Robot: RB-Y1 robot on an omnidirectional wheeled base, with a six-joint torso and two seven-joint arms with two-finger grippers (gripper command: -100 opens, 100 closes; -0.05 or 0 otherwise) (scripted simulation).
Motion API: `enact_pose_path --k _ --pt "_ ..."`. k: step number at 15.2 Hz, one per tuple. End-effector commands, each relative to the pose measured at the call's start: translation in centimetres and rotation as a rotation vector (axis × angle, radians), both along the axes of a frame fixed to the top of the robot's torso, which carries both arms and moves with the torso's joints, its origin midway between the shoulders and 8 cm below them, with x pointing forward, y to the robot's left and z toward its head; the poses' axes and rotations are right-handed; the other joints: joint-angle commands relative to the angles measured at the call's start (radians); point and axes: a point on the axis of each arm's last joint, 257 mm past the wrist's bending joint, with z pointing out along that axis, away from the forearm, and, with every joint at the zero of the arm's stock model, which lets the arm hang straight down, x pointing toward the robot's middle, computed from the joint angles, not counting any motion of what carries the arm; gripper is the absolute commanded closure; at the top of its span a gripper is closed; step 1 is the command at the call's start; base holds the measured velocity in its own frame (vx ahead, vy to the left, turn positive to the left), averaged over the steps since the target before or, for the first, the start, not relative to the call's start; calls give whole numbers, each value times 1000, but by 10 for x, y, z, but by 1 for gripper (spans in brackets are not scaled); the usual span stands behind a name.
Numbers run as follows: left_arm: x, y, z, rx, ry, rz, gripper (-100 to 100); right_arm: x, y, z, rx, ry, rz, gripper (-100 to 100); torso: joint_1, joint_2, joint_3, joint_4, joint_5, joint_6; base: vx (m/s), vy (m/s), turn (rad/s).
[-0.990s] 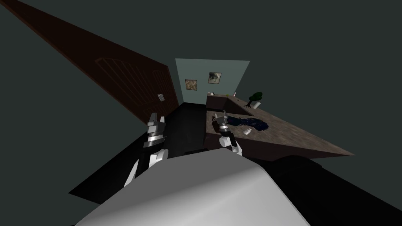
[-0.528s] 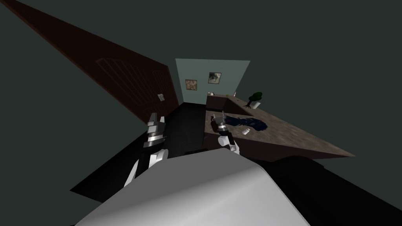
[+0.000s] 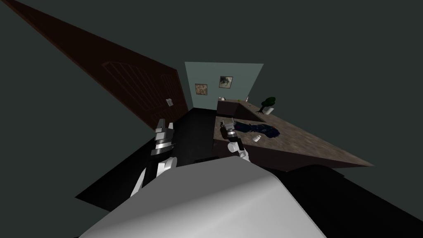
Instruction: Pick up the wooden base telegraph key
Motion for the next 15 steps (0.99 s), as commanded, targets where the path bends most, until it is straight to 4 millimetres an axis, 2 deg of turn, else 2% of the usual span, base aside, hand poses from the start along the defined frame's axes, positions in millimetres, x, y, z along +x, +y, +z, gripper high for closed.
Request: enact_pose_path --k 1,2,3,5,6,8,9,11,12,14,15 --pt "0 0 0 0 0 0 0 1 1 -3 56 7 30 -100 0 0 0 0 0 0 -19 -53 15" --pt "0 0 0 0 0 0 0 1 1 -3 56 7 30 -100 0 0 0 0 0 0 -10 -30 4" --pt "0 0 0 0 0 0 0 8 4 -12 127 25 64 -100 1 0 0 0 0 0 -7 -45 11" --pt "0 0 0 0 0 0 0 8 4 -12 151 26 77 -100 1 0 0 0 0 0 -16 -54 19" --pt "0 0 0 0 0 0 0 15 6 -21 215 45 106 -100 1 0 0 0 0 0 -23 -61 15" --pt "0 0 0 0 0 0 0 15 6 -21 247 46 123 -100 0 0 0 0 0 0 -18 -58 19" --pt "0 0 0 0 0 0 0 22 10 -30 309 66 149 -100 1 0 0 0 0 0 -28 -62 20" --pt "0 0 0 0 0 0 0 22 10 -30 344 66 166 -100 0 0 0 0 0 0 -23 -60 17" --pt "0 0 0 0 0 0 0 28 13 -40 404 87 189 -100 0 0 0 0 0 0 -13 -55 12" --pt "0 0 0 0 0 0 0 28 13 -40 441 87 207 -100 0 0 0 0 0 0 -14 -55 18" --pt "0 0 0 0 0 0 0 35 16 -50 502 107 228 -100 1 0 0 0 0 0 -26 -65 15"
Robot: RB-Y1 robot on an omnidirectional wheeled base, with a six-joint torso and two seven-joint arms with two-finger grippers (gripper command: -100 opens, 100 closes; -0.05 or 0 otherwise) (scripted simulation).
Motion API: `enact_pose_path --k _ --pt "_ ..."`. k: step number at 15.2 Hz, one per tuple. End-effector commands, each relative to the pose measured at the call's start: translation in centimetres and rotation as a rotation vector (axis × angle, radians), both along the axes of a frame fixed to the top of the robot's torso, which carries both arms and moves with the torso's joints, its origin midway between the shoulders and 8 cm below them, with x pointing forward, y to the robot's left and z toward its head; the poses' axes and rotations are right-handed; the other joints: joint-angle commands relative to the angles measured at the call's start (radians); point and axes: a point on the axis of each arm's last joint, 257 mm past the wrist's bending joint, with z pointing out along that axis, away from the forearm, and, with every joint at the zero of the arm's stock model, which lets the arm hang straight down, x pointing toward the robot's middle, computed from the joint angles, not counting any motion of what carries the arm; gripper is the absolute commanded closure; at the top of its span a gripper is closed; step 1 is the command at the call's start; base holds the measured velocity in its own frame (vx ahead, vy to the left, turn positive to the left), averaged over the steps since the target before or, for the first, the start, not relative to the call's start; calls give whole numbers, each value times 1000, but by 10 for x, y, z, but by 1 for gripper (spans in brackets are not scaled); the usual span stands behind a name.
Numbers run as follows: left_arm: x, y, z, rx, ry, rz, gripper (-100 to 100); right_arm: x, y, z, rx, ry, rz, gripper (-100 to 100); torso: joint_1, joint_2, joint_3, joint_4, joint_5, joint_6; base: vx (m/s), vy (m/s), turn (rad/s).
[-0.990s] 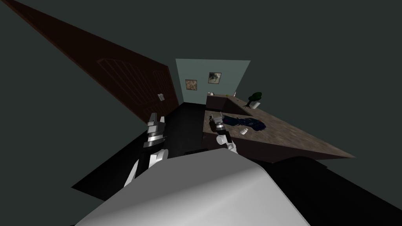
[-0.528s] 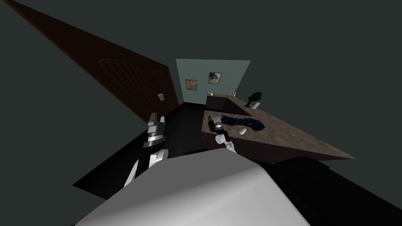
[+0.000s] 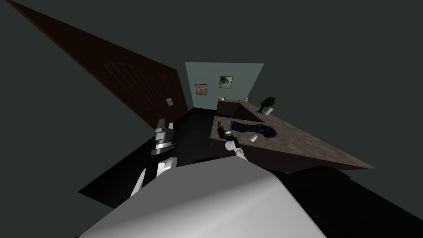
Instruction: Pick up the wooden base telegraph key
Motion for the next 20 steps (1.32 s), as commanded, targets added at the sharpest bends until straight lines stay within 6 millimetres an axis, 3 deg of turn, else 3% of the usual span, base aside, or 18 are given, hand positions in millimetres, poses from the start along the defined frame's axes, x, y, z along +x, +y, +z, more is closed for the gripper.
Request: enact_pose_path --k 1,20 --pt "0 0 0 0 0 0 0 5 4 -8 74 17 30 -100 0 0 0 0 0 0 -24 -78 22" --pt "0 0 0 0 0 0 0 36 27 -71 628 153 206 -100 0 0 0 0 0 0 -16 -53 15"
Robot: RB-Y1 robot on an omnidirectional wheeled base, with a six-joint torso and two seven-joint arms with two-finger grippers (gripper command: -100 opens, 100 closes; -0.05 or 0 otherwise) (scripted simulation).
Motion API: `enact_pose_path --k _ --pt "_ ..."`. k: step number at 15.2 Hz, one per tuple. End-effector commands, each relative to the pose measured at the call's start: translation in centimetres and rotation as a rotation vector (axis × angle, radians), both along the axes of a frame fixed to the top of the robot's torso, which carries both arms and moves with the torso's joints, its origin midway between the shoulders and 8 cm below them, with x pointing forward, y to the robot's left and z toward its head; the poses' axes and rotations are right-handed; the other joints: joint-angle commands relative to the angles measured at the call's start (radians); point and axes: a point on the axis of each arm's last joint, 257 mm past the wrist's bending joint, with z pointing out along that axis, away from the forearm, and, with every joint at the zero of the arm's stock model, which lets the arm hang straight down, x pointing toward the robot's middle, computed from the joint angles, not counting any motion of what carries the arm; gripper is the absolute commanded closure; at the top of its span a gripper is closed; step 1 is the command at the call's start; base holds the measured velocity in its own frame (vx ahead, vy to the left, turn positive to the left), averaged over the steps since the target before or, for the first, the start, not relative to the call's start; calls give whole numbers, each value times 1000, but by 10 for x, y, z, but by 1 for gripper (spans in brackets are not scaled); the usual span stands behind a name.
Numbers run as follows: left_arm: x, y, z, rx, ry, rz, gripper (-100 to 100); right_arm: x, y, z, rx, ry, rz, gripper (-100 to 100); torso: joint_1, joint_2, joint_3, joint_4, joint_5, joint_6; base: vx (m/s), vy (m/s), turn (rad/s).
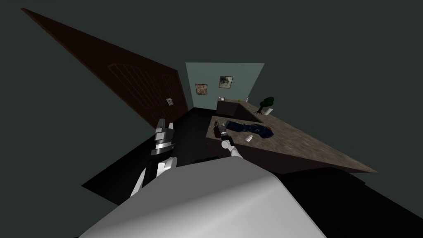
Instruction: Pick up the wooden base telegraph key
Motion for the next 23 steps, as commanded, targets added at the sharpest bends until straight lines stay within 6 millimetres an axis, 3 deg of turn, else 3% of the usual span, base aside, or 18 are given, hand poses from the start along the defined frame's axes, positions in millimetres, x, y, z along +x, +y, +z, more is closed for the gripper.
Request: enact_pose_path --k 1,5,10,17,20,23 --pt "0 0 0 0 0 0 0 0 1 -3 46 8 11 -100 0 0 0 0 0 0 -13 -42 15" --pt "0 0 0 0 0 0 0 7 9 -24 187 56 42 -100 1 0 0 0 0 0 -16 -48 13" --pt "0 0 0 0 0 0 0 9 12 -34 275 80 59 -100 1 0 0 0 0 0 -14 -44 14" --pt "0 0 0 0 0 0 0 14 25 -74 508 169 87 -100 0 0 0 0 0 0 -17 -55 16" --pt "0 0 0 0 0 0 0 14 27 -83 554 189 90 -100 0 -1 -4 -6 -3 0 -4 -45 13" --pt "0 0 0 0 0 0 0 10 31 -110 643 243 85 -100 0 -3 -10 -18 -7 0 5 -46 12"
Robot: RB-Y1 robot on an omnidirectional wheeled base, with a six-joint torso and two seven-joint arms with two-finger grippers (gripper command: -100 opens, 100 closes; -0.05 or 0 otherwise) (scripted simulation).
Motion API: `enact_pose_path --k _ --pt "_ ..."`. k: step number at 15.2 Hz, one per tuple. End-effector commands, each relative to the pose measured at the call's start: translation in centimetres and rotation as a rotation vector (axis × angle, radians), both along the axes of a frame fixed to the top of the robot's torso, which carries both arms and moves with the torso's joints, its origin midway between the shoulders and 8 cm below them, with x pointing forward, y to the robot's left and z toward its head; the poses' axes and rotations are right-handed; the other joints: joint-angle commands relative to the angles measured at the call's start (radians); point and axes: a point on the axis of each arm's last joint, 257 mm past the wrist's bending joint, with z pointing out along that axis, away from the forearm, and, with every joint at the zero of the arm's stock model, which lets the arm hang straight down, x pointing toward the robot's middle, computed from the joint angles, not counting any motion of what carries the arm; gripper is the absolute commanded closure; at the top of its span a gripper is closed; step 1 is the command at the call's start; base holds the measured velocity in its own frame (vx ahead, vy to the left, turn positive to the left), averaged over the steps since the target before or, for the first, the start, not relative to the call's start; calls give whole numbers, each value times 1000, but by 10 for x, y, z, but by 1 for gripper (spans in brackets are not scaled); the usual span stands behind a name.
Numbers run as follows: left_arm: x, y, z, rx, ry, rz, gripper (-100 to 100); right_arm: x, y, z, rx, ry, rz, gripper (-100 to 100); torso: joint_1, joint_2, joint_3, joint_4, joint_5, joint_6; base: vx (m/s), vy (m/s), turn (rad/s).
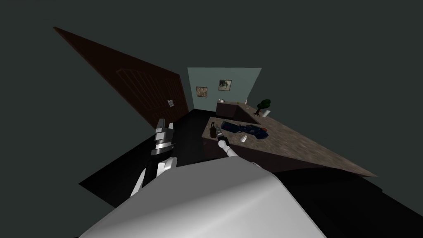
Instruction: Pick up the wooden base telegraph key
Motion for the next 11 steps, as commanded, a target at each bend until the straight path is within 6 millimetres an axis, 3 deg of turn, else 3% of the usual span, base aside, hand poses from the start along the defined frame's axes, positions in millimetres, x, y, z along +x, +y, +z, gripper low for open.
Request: enact_pose_path --k 1,3,5,7,8,9,11 --pt "0 0 0 0 0 0 0 -13 3 -32 47 70 9 -100 0 0 0 0 0 0 7 -52 26" --pt "0 0 0 0 0 0 0 -16 3 -39 53 85 8 -100 1 1 -6 -12 -5 0 -9 -17 19" --pt "0 0 0 0 0 0 0 8 1 6 37 6 14 -100 2 0 -9 -18 -7 0 -8 3 -45" --pt "0 0 0 0 0 0 0 18 2 25 29 -20 24 -100 5 -1 -10 -18 -6 0 -18 48 -121" --pt "0 0 0 0 0 0 0 14 2 13 36 -4 15 -100 6 -1 -10 -19 -6 0 -8 31 -35" --pt "0 0 0 0 0 0 0 15 2 15 34 -6 18 100 6 -2 -10 -19 -6 0 -3 12 -2" --pt "0 0 0 0 0 0 0 15 2 15 34 -6 18 100 4 -2 -10 -19 -6 0 -1 3 0"
